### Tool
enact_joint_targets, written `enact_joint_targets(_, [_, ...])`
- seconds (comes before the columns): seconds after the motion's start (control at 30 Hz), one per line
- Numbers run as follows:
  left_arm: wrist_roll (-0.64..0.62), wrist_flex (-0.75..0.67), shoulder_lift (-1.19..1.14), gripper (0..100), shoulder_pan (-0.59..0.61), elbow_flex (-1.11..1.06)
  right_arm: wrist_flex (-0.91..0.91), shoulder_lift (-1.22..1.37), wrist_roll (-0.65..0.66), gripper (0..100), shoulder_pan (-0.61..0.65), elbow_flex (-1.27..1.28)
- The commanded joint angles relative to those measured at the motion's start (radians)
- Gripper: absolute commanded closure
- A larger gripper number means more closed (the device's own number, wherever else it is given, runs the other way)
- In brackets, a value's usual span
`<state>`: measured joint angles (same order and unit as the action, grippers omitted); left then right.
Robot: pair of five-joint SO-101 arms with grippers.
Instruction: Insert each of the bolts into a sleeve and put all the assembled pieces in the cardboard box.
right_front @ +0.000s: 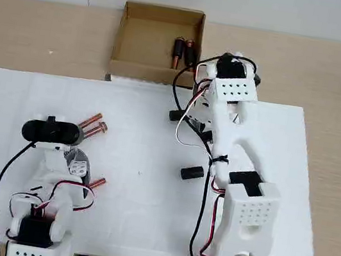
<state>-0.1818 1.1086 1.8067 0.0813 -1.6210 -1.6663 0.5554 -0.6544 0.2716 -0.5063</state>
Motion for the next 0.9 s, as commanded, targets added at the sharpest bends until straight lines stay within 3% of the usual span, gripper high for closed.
enact_joint_targets(0.0, [-0.005,0.005,0.008,99,-0.002,0.007,0.015,-0.008,0.020,81.3,-0.007,-0.008])
enact_joint_targets(0.1, [-0.005,0.005,0.008,99,-0.002,0.007,0.013,-0.010,0.021,76.2,-0.007,-0.009])
enact_joint_targets(0.87, [-0.005,0.005,0.008,99,-0.002,0.007,0.101,0.064,0.038,76.1,-0.041,-0.009])
